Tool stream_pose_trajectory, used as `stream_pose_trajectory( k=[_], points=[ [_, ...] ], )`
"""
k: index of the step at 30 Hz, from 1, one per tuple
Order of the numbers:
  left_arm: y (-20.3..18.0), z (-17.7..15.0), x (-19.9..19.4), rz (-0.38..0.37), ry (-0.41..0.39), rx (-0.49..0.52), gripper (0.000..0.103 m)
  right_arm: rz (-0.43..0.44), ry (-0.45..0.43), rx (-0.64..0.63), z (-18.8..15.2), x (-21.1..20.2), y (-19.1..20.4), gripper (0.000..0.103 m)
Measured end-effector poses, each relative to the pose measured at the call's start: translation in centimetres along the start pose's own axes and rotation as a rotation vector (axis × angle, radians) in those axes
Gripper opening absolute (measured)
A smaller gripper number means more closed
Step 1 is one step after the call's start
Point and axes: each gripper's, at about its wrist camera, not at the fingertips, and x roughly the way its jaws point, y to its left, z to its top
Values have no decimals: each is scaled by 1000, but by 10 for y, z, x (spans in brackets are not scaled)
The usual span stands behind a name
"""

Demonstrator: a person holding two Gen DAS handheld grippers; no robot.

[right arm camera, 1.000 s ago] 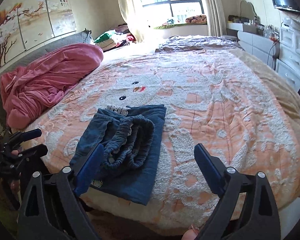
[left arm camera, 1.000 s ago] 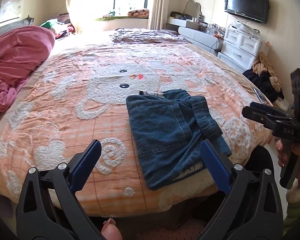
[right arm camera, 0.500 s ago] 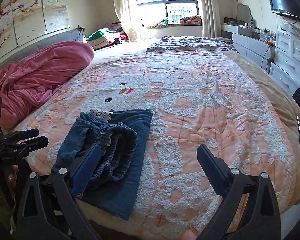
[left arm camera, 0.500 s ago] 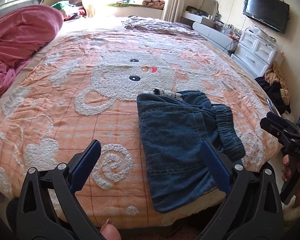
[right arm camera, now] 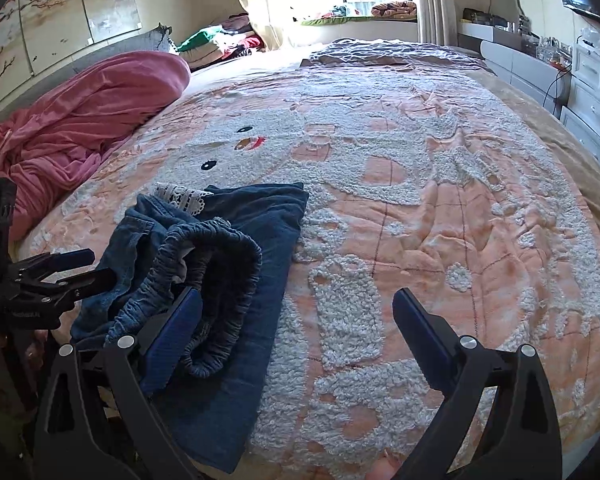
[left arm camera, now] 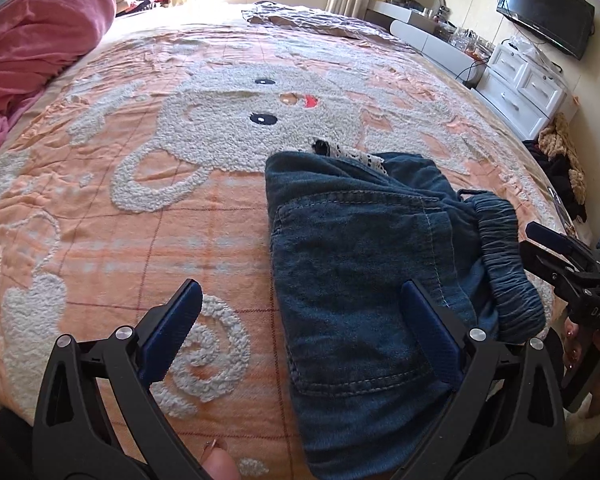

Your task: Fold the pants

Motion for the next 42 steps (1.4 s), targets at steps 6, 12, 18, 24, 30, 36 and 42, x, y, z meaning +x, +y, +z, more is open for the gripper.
stream_pose_trajectory(
  k=[6,12,18,24,30,36,42],
  points=[
    [-1,-3,11,4,19,7,93,19,32,8,1,17,-3,94],
    [1,-3,14,0,26,6,93,91,75,22,7,36,-5,73],
    [0,-3,14,-2,26,7,93,175,100,45,13,47,-4,56],
    [0,-3,14,-2,26,5,93,188,101,40,14,49,-2,55],
    [0,-3,16,-1,25,10,93,213,108,44,15,54,-4,54],
    [2,-3,17,-7,26,7,93,264,118,61,14,55,-4,42],
    [1,-4,20,-41,23,-1,82,310,136,110,12,65,-9,44]
  ],
)
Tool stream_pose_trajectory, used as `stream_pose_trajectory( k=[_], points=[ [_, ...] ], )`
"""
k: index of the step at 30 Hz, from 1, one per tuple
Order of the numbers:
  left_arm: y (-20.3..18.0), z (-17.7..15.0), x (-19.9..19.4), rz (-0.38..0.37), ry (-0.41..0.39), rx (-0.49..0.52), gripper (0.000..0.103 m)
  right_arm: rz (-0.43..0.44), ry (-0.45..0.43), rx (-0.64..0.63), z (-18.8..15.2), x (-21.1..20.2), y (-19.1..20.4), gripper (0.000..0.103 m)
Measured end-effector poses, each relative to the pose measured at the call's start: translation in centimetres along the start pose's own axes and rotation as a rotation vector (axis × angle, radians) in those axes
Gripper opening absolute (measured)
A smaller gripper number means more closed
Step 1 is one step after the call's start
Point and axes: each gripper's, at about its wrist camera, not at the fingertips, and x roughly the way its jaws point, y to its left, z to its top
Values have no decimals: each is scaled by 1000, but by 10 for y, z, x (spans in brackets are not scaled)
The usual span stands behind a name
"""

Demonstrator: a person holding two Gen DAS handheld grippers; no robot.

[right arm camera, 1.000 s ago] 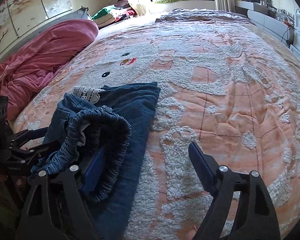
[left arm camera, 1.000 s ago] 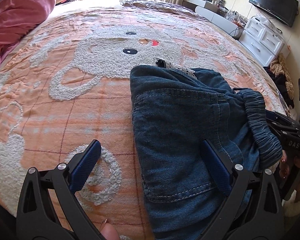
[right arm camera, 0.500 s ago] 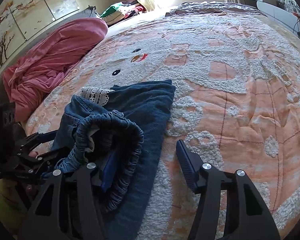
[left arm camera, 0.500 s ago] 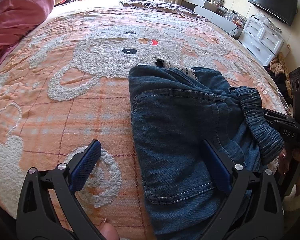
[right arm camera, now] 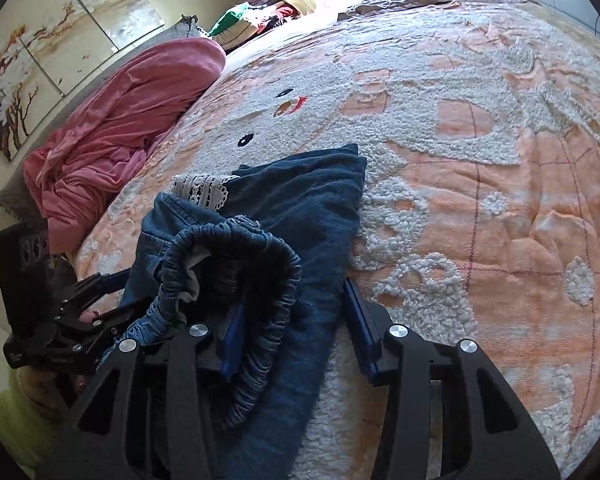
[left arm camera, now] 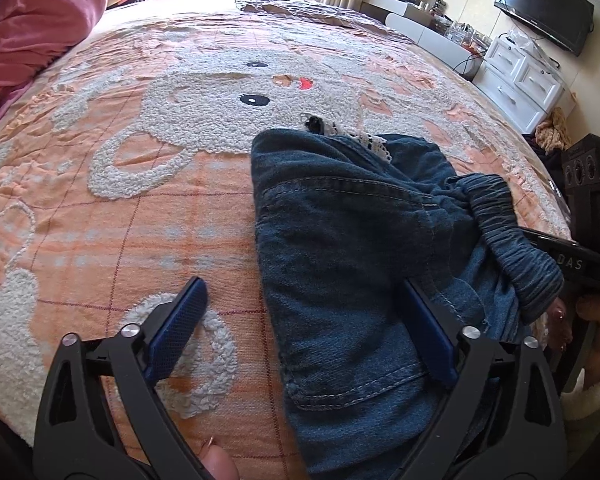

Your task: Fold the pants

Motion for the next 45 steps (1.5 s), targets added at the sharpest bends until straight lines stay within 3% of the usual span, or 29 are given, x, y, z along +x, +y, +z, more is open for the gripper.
stream_pose_trajectory(
  k=[2,3,4,7,10,15,16,19,28,45],
  points=[
    [-3,0,0,-18,-2,0,71,10,0,4,0,1,-1,45],
    [-5,0,-1,-32,-5,3,59,9,-1,-1,0,1,0,43],
    [-7,-1,-1,-47,-7,6,52,10,-2,-7,0,1,1,37],
    [-12,-1,-2,-46,-12,20,45,7,-8,-24,-2,-1,5,32],
    [-11,-1,0,-53,-11,18,47,10,-8,3,-2,1,1,37],
    [-5,-2,2,-82,-7,-21,49,24,-14,13,-3,2,0,34],
    [-7,-2,2,-87,-6,-22,42,34,-15,16,-3,2,0,28],
    [-15,-1,-4,-79,-22,5,23,26,-40,-22,-4,-2,10,20],
    [-21,3,-18,-74,-46,15,15,0,-103,-78,-1,-25,32,16],
    [-16,28,-43,-70,-137,9,15,-48,-164,-142,23,-38,60,15]
  ],
)
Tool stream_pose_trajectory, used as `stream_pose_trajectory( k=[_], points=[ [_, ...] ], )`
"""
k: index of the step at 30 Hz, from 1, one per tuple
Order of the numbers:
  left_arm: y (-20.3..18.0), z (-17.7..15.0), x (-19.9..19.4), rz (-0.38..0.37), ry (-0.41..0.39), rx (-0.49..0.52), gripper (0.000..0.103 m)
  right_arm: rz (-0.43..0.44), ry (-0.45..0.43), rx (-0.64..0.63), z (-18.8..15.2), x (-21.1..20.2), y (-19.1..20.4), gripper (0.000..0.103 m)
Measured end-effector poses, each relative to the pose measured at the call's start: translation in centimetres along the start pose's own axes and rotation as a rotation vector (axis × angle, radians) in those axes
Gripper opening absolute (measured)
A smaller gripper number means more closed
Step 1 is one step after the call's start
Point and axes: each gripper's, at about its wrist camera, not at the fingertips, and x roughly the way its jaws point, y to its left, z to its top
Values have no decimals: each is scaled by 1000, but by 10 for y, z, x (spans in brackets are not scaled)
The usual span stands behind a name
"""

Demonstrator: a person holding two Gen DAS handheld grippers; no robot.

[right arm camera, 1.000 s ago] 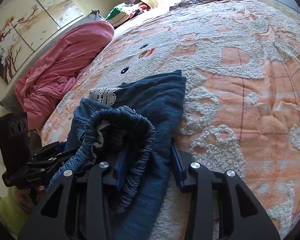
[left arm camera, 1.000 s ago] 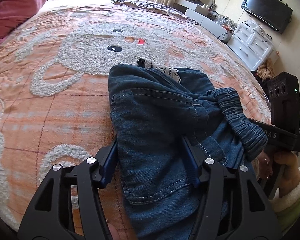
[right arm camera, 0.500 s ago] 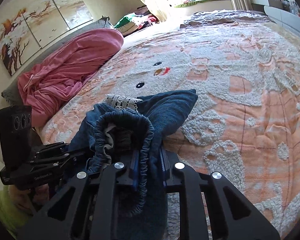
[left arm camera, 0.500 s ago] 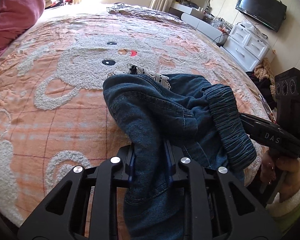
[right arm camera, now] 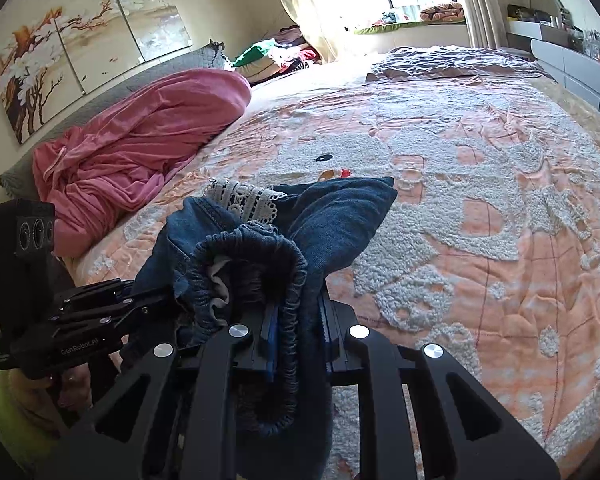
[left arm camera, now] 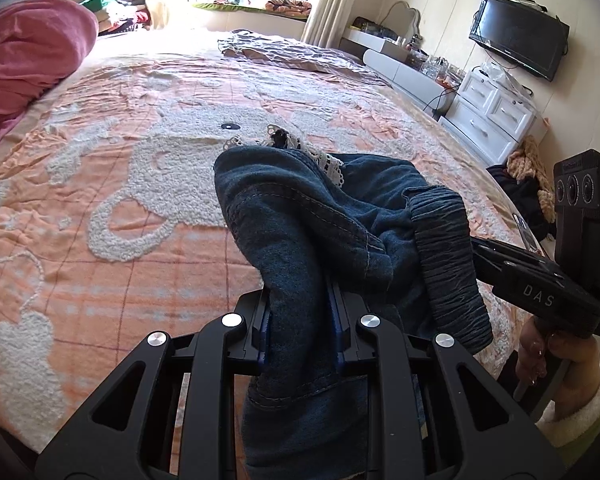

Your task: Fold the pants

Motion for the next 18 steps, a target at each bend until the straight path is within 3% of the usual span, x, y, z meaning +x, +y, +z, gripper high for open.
stream_pose_trajectory(
  k=[18],
  points=[
    [30,32,16,27,-35,-16,14,-6,4,-44,43,43,13,15]
  ],
)
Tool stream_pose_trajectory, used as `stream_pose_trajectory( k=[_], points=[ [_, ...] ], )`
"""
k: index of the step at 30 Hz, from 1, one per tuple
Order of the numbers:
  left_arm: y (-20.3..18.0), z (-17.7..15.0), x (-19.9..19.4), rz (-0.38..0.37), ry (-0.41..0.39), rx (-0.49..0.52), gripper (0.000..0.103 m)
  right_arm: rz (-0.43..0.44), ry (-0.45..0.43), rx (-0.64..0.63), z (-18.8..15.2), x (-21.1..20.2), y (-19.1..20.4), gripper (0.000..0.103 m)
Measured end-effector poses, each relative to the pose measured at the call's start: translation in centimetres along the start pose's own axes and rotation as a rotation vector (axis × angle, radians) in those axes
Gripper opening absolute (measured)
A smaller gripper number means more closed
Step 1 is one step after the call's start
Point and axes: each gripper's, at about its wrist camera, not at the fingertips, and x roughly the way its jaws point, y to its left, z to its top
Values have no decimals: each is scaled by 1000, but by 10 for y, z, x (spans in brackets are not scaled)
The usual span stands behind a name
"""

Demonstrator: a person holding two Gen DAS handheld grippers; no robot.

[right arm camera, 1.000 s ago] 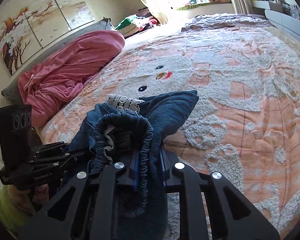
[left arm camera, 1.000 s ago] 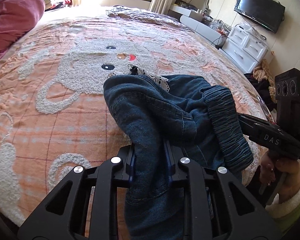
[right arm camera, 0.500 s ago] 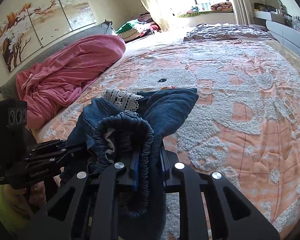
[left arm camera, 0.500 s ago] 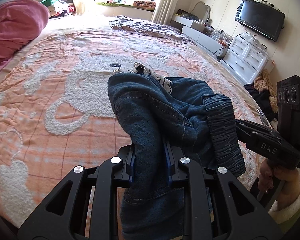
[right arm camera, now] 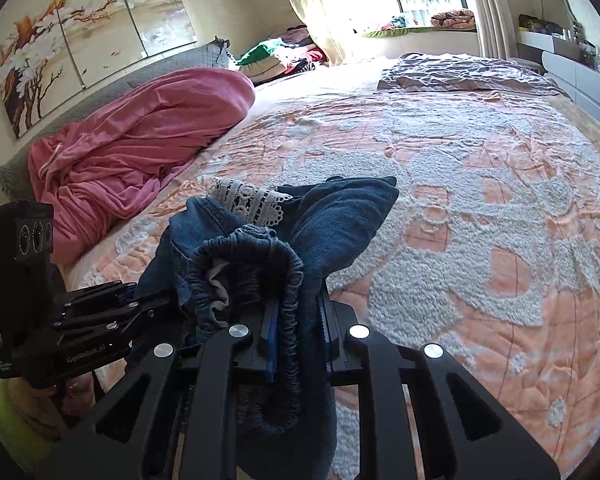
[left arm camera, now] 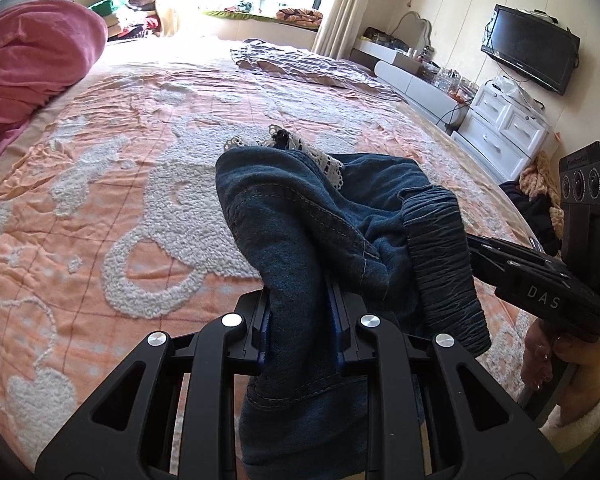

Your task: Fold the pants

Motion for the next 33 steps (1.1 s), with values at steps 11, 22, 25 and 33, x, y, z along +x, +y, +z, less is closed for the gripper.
stream_pose_trajectory(
  k=[11,22,25,33],
  points=[
    [24,17,16,22,-9,-14,15,0,11,-7,23,33,3,15],
    [38,23,36,35,-6,-26,15,-29,40,6,29,62,-5,15],
    [38,21,41,38,7,-27,15,-39,58,17,26,70,-10,15],
    [43,17,44,48,27,-38,15,-47,80,55,18,79,-20,15]
  ],
)
